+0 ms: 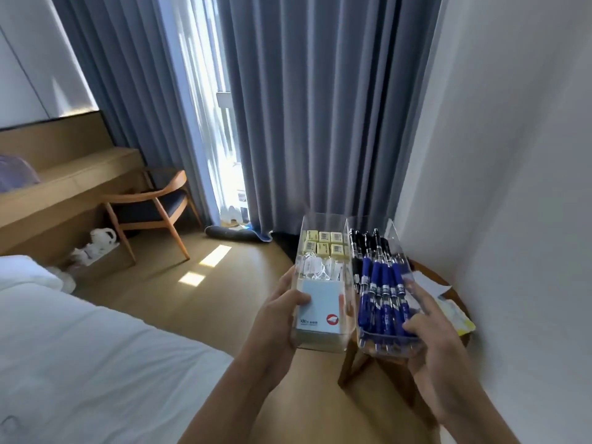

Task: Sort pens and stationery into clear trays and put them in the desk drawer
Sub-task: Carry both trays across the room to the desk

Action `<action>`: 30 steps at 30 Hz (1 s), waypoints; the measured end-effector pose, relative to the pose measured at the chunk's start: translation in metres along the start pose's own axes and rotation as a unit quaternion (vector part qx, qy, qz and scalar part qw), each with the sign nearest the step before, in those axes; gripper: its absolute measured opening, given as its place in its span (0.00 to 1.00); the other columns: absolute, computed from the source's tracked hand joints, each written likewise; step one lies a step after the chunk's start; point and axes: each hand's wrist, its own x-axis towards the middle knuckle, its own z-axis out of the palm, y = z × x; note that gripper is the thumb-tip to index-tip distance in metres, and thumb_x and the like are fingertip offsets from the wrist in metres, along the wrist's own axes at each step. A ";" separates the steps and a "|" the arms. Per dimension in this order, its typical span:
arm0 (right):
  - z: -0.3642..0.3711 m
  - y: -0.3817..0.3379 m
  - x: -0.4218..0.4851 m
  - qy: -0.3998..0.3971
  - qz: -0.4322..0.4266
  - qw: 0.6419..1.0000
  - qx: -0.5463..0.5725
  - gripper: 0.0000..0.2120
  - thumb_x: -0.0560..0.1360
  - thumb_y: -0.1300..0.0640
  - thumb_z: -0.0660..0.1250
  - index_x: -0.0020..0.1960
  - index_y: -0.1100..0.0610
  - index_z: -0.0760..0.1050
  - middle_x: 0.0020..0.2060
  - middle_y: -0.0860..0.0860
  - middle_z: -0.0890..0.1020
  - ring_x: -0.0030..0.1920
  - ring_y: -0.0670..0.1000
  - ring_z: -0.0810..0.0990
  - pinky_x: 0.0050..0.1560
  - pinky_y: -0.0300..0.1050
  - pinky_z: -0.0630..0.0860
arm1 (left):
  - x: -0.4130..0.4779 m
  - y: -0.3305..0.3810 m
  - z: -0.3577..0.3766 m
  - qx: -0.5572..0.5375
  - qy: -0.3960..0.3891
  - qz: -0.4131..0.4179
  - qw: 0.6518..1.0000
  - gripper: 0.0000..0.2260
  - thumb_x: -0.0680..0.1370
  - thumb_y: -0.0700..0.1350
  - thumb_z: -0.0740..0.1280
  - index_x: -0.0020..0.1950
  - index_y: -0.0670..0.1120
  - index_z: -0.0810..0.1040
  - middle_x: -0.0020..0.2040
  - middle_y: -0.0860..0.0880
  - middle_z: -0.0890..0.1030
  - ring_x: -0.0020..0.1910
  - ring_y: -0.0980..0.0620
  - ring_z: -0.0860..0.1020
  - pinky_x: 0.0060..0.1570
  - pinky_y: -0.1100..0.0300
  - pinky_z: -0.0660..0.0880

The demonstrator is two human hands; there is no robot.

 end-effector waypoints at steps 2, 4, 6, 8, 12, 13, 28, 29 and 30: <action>0.007 0.004 0.037 -0.016 0.018 1.000 0.012 0.27 0.79 0.69 0.53 0.65 0.42 0.72 0.54 0.57 0.84 0.52 0.64 0.85 0.47 0.59 0.82 | 0.027 0.003 -0.011 -0.021 0.023 0.005 1.000 0.20 0.79 0.36 0.59 0.63 0.58 0.75 0.51 0.48 0.87 0.44 0.45 0.85 0.35 0.56 0.80; 0.019 0.007 0.074 -0.032 0.031 0.999 0.009 0.26 0.80 0.69 0.53 0.63 0.41 0.73 0.56 0.56 0.83 0.55 0.63 0.84 0.50 0.60 0.82 | 0.057 0.008 -0.023 -0.036 0.050 0.003 0.998 0.20 0.79 0.35 0.59 0.62 0.58 0.76 0.52 0.47 0.86 0.45 0.44 0.85 0.35 0.56 0.80; 0.033 0.010 0.113 -0.055 0.040 0.998 0.006 0.25 0.80 0.69 0.53 0.66 0.44 0.72 0.58 0.57 0.82 0.56 0.63 0.83 0.52 0.61 0.81 | 0.091 0.014 -0.037 -0.050 0.077 0.004 0.996 0.20 0.78 0.36 0.60 0.64 0.57 0.75 0.56 0.45 0.85 0.47 0.43 0.85 0.36 0.55 0.81; 0.045 0.012 0.157 -0.079 0.036 0.996 -0.007 0.26 0.79 0.70 0.53 0.66 0.45 0.72 0.53 0.54 0.85 0.52 0.61 0.85 0.48 0.58 0.83 | 0.128 0.021 -0.052 -0.054 0.097 0.012 0.994 0.20 0.78 0.37 0.61 0.66 0.56 0.75 0.58 0.44 0.84 0.49 0.42 0.85 0.39 0.53 0.81; 0.077 0.008 0.249 -0.100 0.028 0.994 -0.037 0.27 0.79 0.69 0.53 0.69 0.45 0.71 0.52 0.51 0.85 0.52 0.59 0.85 0.50 0.58 0.83 | 0.205 0.043 -0.081 -0.048 0.134 0.021 0.990 0.22 0.78 0.35 0.62 0.67 0.58 0.74 0.55 0.46 0.85 0.51 0.40 0.85 0.43 0.47 0.81; 0.088 0.005 0.272 -0.107 0.031 0.993 -0.041 0.27 0.79 0.69 0.54 0.71 0.45 0.70 0.53 0.53 0.85 0.52 0.60 0.85 0.51 0.59 0.83 | 0.223 0.051 -0.089 -0.051 0.137 0.018 0.989 0.22 0.78 0.35 0.62 0.67 0.57 0.74 0.55 0.46 0.85 0.52 0.40 0.85 0.44 0.47 0.81; 0.231 0.028 0.537 -0.198 0.076 0.977 0.028 0.27 0.75 0.66 0.58 0.70 0.45 0.74 0.58 0.72 0.77 0.56 0.79 0.74 0.54 0.78 0.75 | 0.445 0.177 -0.220 -0.081 0.192 0.049 0.977 0.24 0.78 0.36 0.62 0.69 0.57 0.74 0.62 0.42 0.81 0.53 0.39 0.84 0.41 0.48 0.81; 0.240 0.032 0.557 -0.206 0.079 0.975 0.035 0.27 0.75 0.66 0.58 0.70 0.46 0.74 0.58 0.73 0.76 0.57 0.80 0.73 0.55 0.78 0.74 | 0.460 0.182 -0.229 -0.085 0.199 0.049 0.975 0.24 0.78 0.36 0.62 0.69 0.56 0.74 0.62 0.41 0.81 0.53 0.40 0.84 0.40 0.49 0.81; 0.249 0.037 0.576 -0.208 0.086 0.973 0.040 0.27 0.76 0.67 0.56 0.70 0.47 0.74 0.58 0.73 0.75 0.57 0.80 0.73 0.55 0.78 0.74 | 0.474 0.186 -0.238 -0.089 0.208 0.047 0.973 0.24 0.77 0.36 0.62 0.70 0.56 0.74 0.63 0.41 0.81 0.52 0.40 0.84 0.39 0.50 0.81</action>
